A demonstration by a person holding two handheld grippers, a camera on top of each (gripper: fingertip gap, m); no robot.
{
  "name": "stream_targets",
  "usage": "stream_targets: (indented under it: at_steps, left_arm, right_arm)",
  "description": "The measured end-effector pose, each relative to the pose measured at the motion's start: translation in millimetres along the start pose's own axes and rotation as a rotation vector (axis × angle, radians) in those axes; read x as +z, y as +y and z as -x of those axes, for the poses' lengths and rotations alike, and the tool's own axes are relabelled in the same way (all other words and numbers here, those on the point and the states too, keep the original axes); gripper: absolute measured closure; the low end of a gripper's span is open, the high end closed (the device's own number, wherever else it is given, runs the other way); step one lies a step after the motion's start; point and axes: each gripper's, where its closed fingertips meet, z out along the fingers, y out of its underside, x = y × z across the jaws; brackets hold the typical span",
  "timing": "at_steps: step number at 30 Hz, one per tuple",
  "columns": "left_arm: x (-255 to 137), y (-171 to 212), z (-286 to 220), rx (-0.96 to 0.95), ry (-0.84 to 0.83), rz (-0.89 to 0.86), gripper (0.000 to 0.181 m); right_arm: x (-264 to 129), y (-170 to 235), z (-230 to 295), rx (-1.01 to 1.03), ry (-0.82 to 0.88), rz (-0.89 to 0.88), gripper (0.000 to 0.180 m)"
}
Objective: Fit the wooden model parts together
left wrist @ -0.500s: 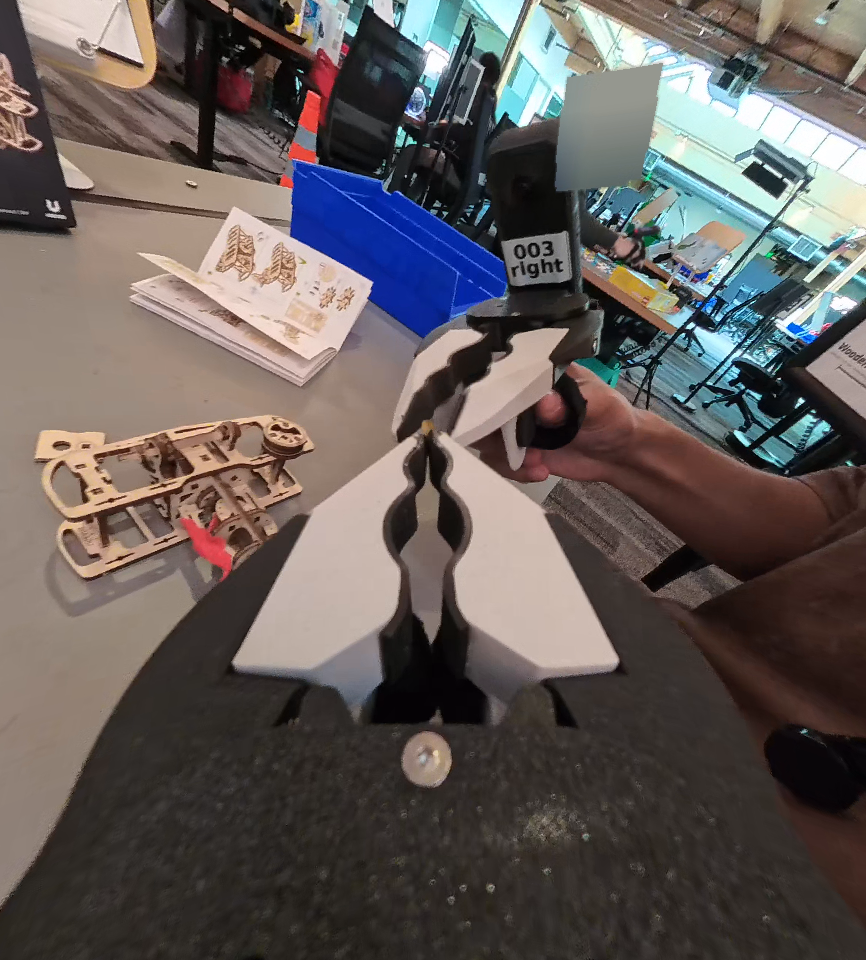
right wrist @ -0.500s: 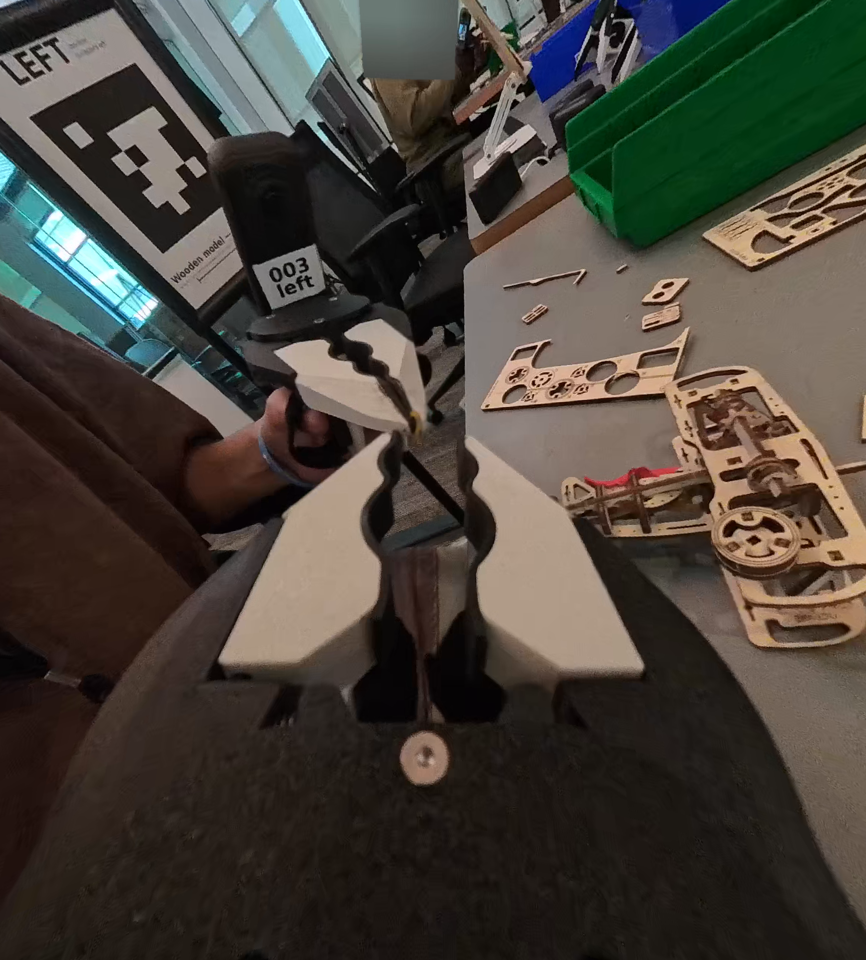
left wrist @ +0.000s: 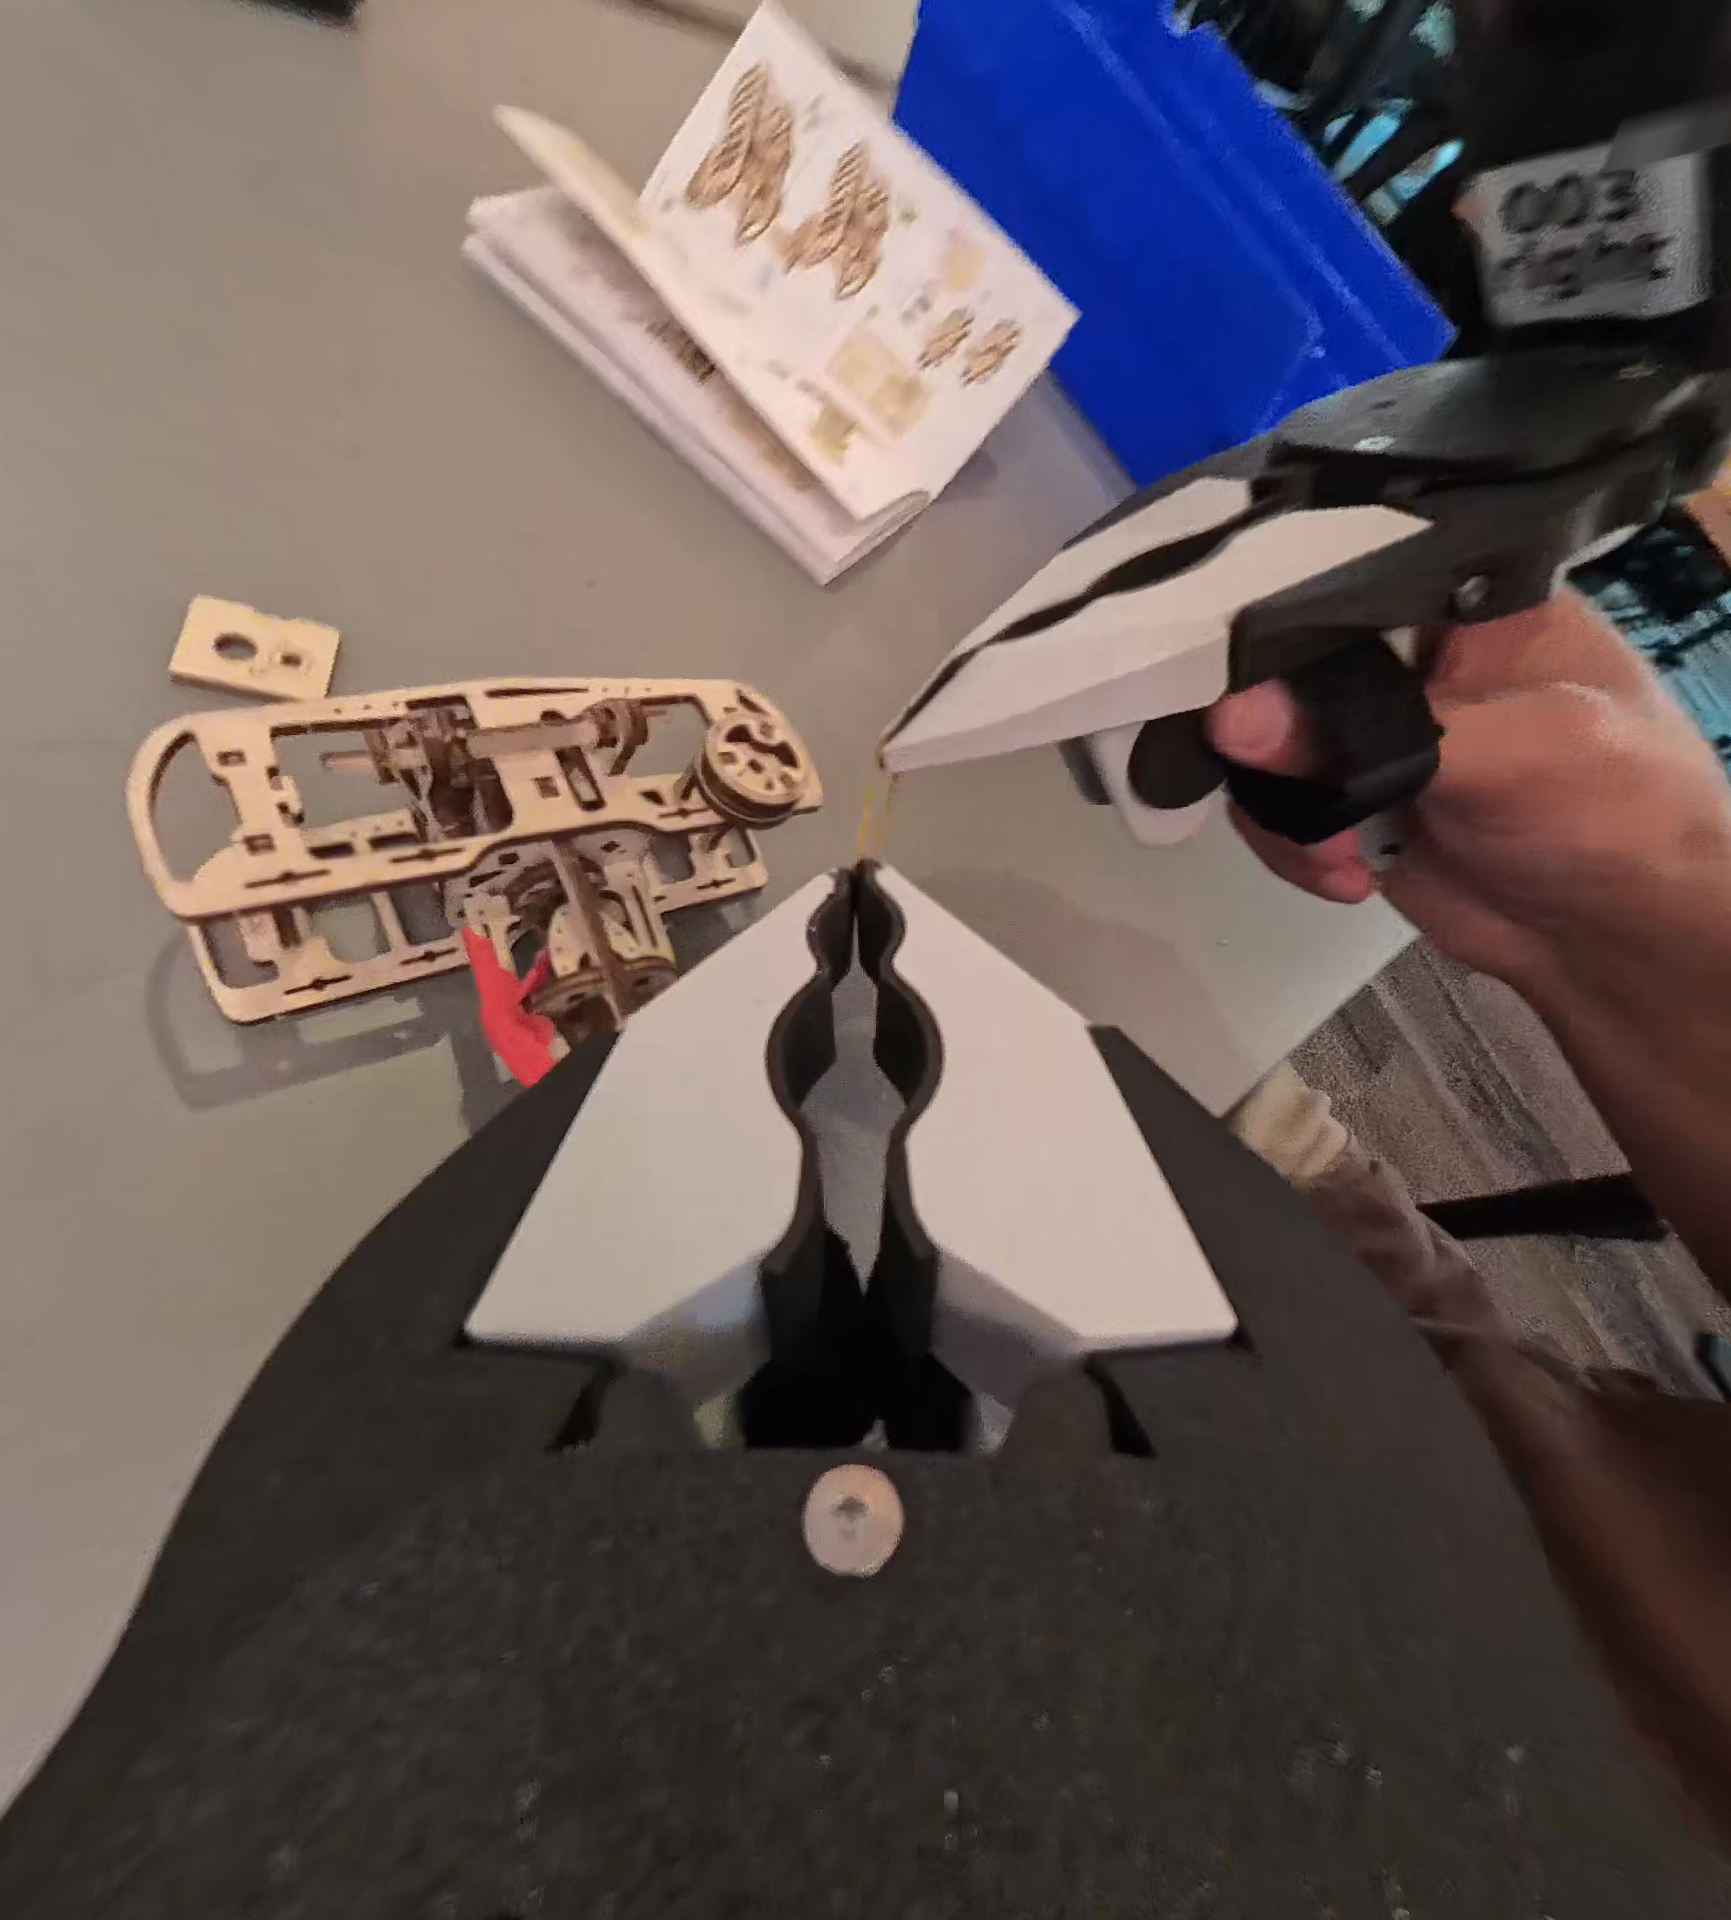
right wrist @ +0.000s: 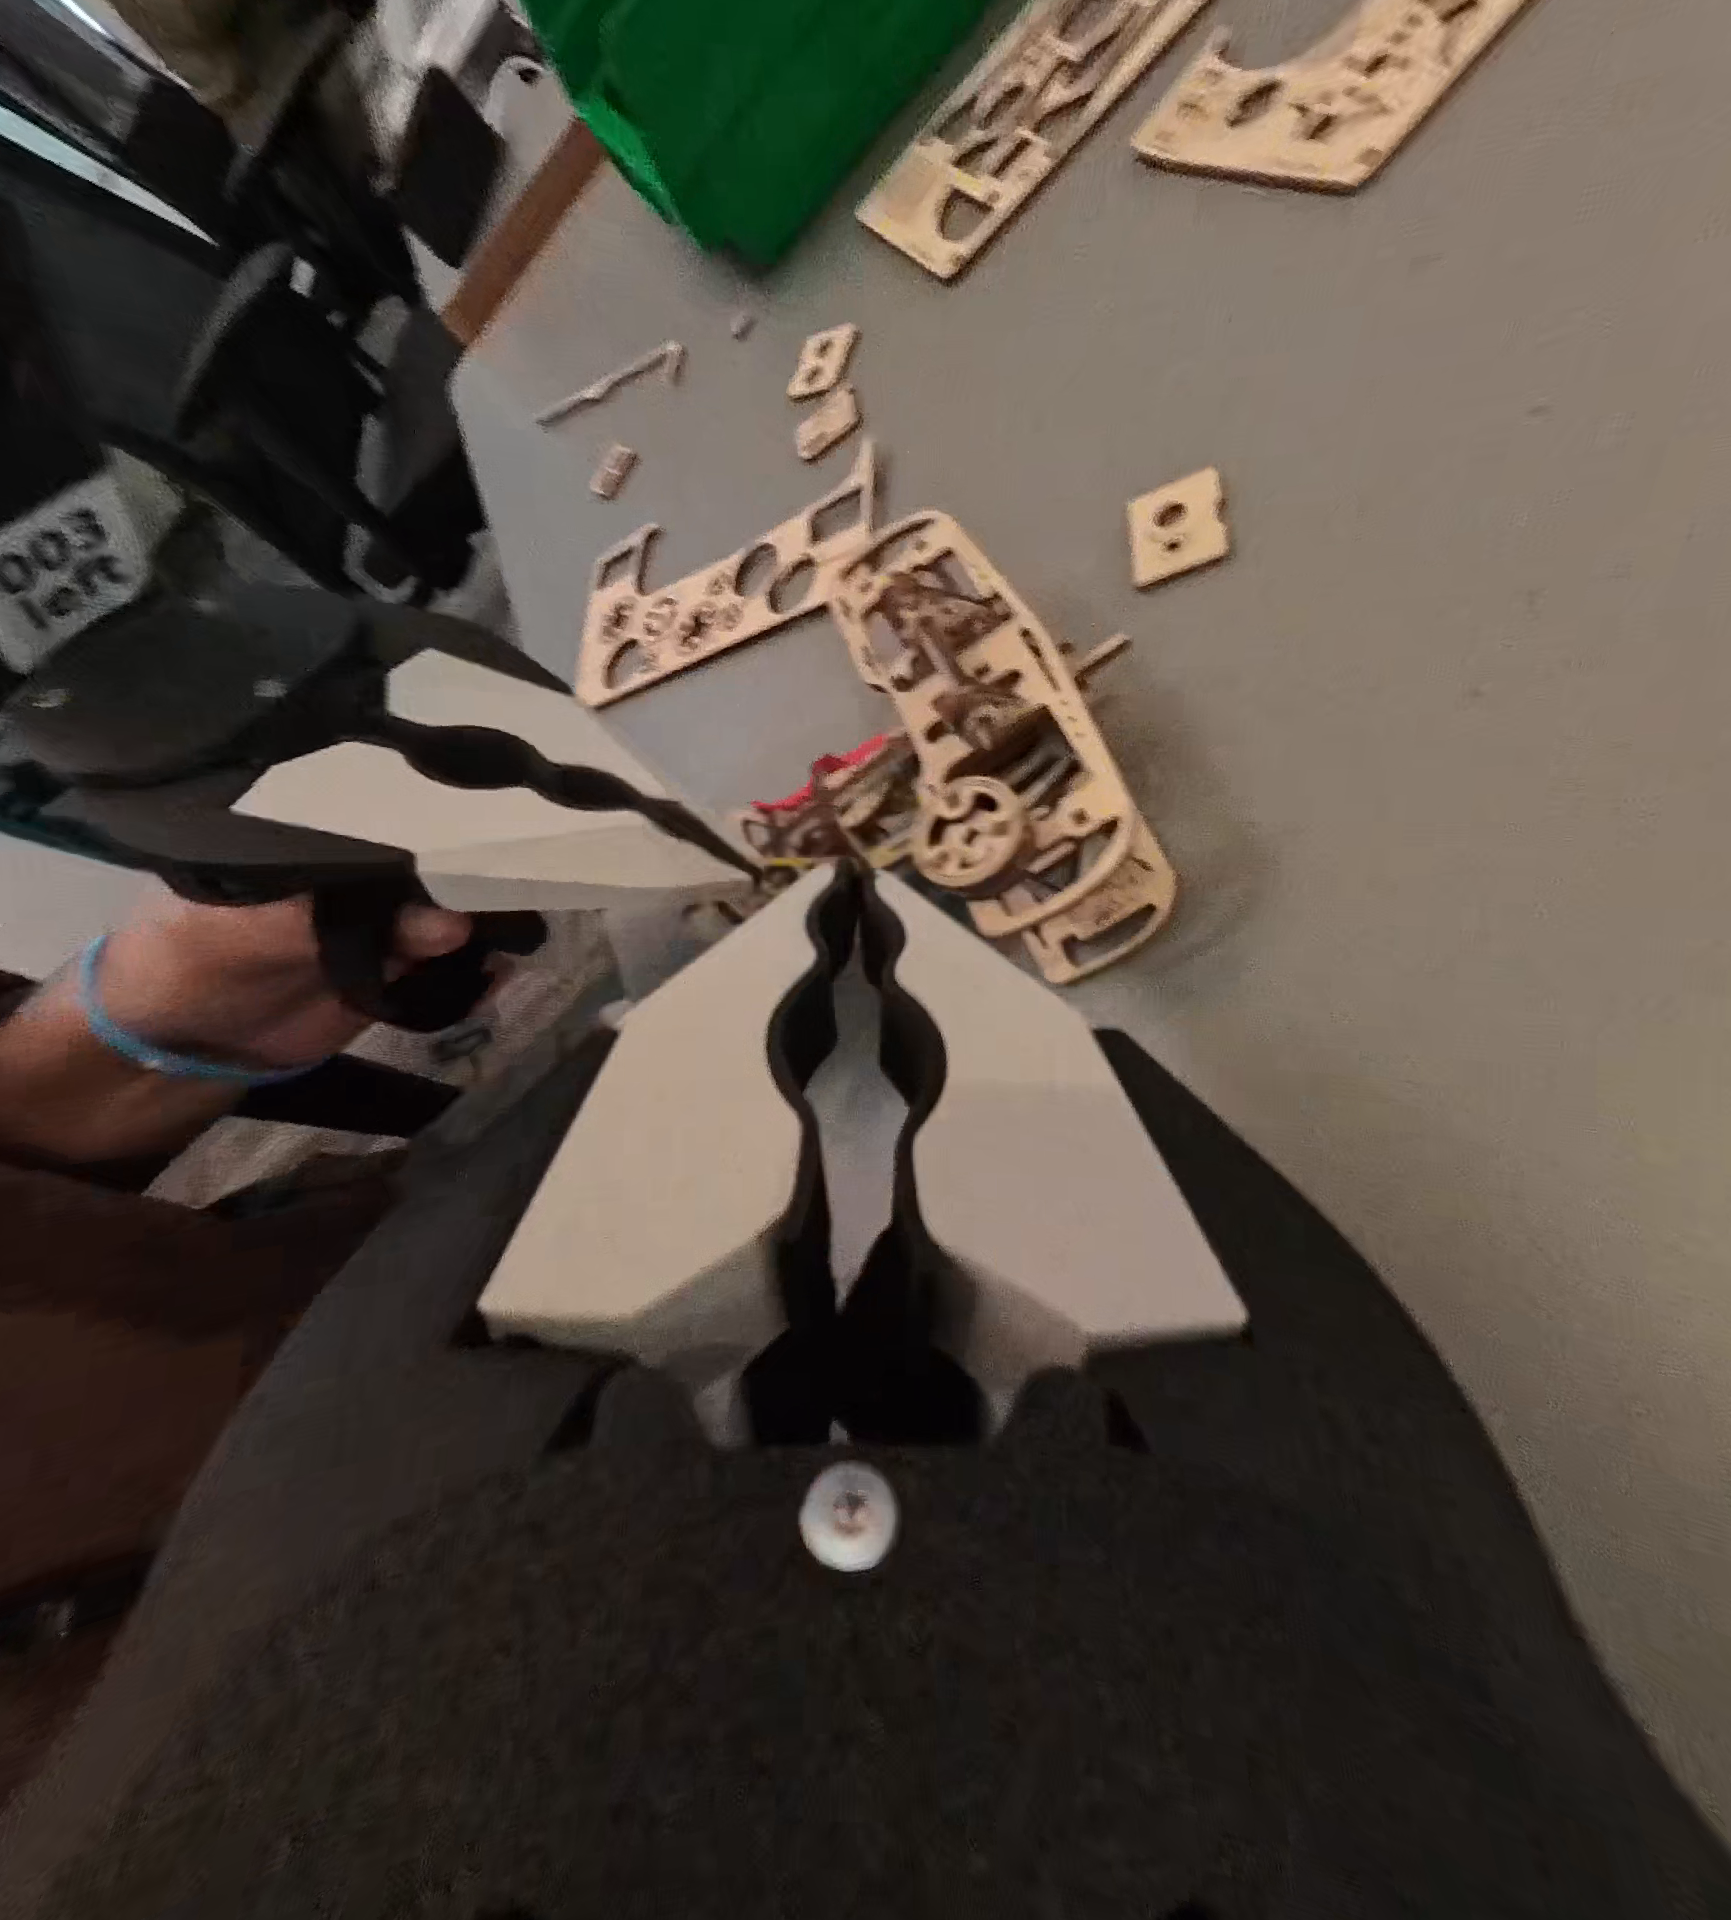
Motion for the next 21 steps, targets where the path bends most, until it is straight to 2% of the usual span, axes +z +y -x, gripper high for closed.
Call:
stream_targets:
  at_steps: [1, 5, 9, 14, 21]
  left_arm:
    - [7, 2, 2, -0.028, -0.010, 0.020, 0.181]
    - [24, 6, 7, -0.006, -0.073, 0.040, 0.181]
    - [29, 3, 12, 0.055, -0.127, 0.063, 0.181]
    - [32, 5, 6, -0.037, -0.074, 0.055, 0.181]
    - [33, 6, 8, -0.132, -0.044, 0.019, 0.181]
  right_arm:
    - [-1, 2, -10, -0.010, 0.054, 0.029, 0.180]
    - [-6, 1, -28, -0.057, 0.137, 0.032, 0.180]
    - [-1, 3, -41, -0.023, 0.102, 0.033, 0.180]
    - [4, -8, -45, -0.053, 0.085, 0.046, 0.180]
    - [20, -11, -47, -0.129, 0.093, 0.150, 0.180]
